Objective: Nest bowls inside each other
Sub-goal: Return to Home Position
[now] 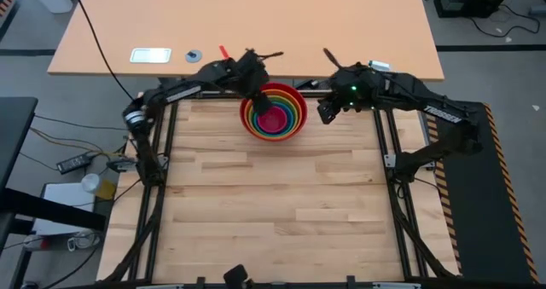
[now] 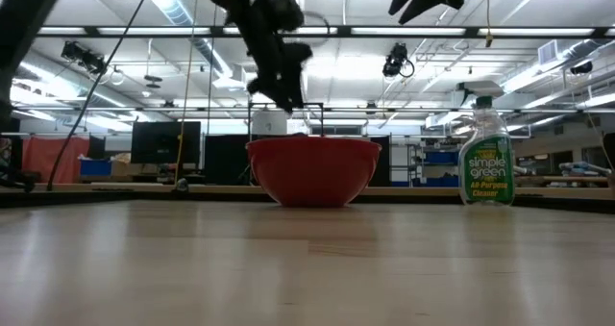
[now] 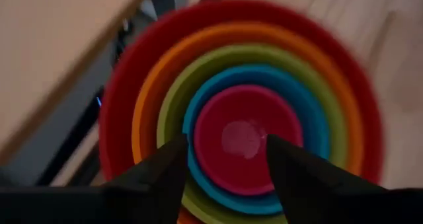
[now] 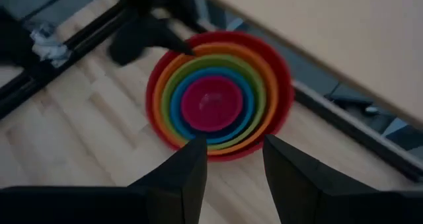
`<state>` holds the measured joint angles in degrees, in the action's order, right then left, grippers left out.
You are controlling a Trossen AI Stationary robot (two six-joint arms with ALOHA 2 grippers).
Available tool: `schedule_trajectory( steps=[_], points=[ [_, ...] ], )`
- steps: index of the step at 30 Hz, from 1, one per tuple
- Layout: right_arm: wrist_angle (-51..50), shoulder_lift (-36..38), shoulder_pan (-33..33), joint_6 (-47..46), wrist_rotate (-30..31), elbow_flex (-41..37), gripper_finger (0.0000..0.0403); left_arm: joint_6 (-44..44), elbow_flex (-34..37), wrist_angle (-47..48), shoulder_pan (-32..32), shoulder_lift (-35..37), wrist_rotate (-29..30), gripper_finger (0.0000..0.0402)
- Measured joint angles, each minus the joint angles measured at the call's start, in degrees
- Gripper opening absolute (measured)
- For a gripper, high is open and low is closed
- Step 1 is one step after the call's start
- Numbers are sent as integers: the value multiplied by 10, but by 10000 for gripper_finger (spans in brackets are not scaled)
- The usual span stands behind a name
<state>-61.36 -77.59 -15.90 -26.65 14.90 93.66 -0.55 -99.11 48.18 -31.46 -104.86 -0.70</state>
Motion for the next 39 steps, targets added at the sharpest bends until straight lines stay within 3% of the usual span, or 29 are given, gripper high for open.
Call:
schedule_trajectory(
  steps=[5, 9, 15, 18, 21, 26, 35, 39],
  points=[
    [61, 67, 0, -2, 29, -108, 155, 15, 116, -91, 48, 116, 43, 188],
    [181, 140, 0, -32, -8, -251, 155, -8, 242, -152, 93, 227, 45, 173],
    [484, 254, 9, -40, -108, -479, 155, -91, 418, -233, 166, 389, 44, 158],
    [639, 309, 5, -68, -115, -590, 151, -144, 494, -284, 189, 464, 45, 155],
    [723, 358, -9, -98, -110, -675, 142, -195, 559, -315, 196, 527, 45, 155],
    [749, 438, -42, -137, -116, -763, 125, -243, 632, -357, 195, 615, 47, 155],
    [740, 578, -111, -165, -173, -831, 115, -277, 708, -330, 151, 734, 67, 153],
    [743, 627, -139, -199, -197, -869, 115, -302, 754, -368, 141, 780, 67, 135]
  ],
)
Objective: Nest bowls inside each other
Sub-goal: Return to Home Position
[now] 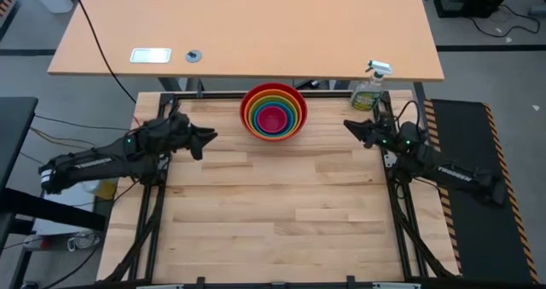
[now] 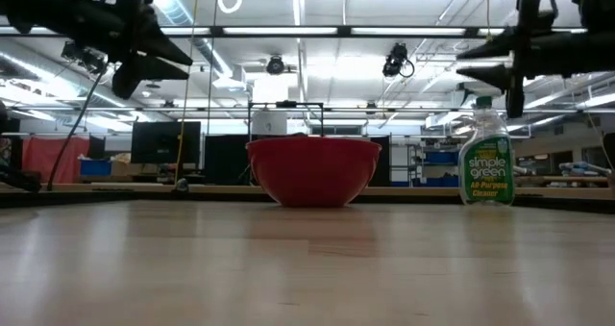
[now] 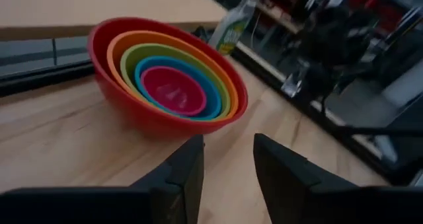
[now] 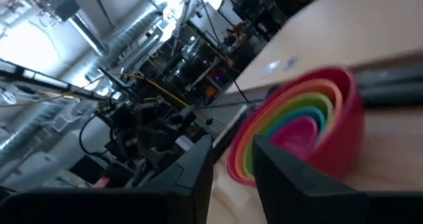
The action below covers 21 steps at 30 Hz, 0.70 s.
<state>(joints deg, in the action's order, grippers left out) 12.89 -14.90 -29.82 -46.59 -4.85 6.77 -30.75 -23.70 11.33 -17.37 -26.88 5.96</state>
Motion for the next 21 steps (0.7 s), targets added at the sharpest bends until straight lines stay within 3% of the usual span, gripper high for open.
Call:
schedule_trajectory(
  steps=[7, 16, 21],
  points=[
    [22, 40, -19, -70, -41, -65, 115, -52, 74, -44, -1, 49, -1, 94],
    [-3, 47, -47, -63, -59, -64, 106, -77, 137, -49, -1, 121, -2, 33],
    [19, 47, -61, -66, -51, -64, 97, -100, 192, -115, -1, 177, -5, 4]
  ],
)
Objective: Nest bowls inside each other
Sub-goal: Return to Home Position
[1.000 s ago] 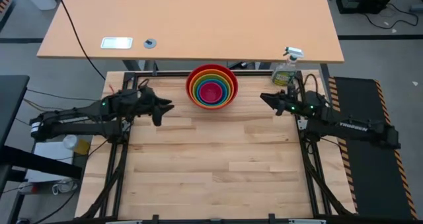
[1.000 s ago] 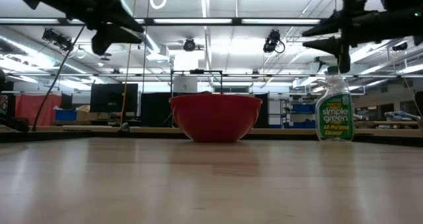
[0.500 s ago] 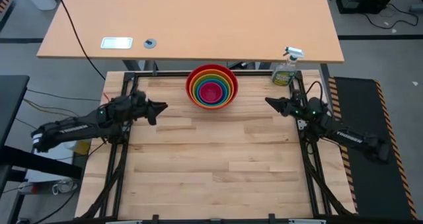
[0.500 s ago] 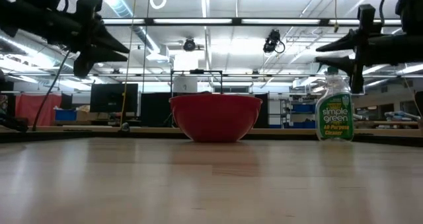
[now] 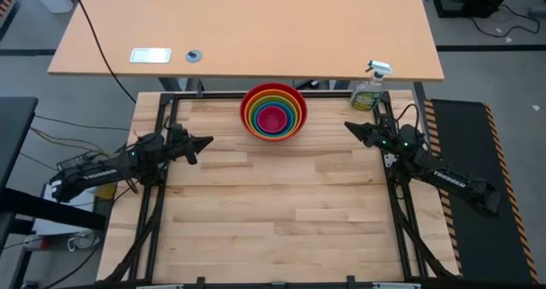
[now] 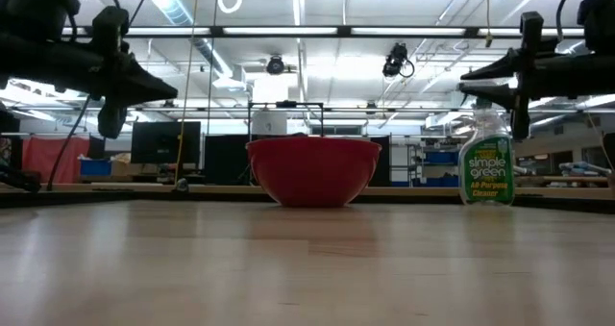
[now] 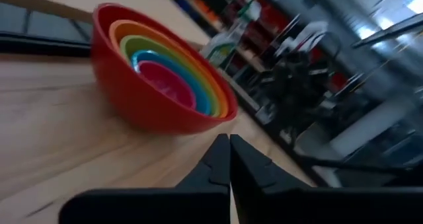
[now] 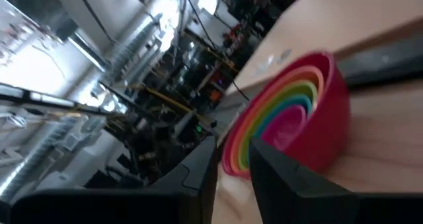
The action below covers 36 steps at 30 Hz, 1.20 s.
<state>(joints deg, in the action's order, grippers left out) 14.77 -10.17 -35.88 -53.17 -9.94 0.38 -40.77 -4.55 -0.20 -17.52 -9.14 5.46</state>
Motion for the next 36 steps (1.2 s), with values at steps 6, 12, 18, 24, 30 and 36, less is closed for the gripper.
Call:
schedule_trajectory(
  steps=[6, 12, 18, 24, 30, 36],
  points=[
    [35, 0, 0, 25, 26, 0, 96, -27, 41, -22, 1, 38, -26, 6],
    [31, 0, 0, 118, 3, 0, 96, 3, 41, -18, 1, 40, -32, 5],
    [-5, -3, 0, 430, -35, 0, 96, 121, 41, -9, 1, 38, -21, 5],
    [-3, -3, 0, 518, -32, 0, 96, 353, 41, -9, 1, 35, -21, 5],
    [-3, -3, 0, 514, -32, 0, 96, 371, 41, -9, 1, 35, -22, 5],
    [-3, -3, 0, 514, -32, 0, 96, 371, 41, -9, 1, 35, -22, 5]
  ],
)
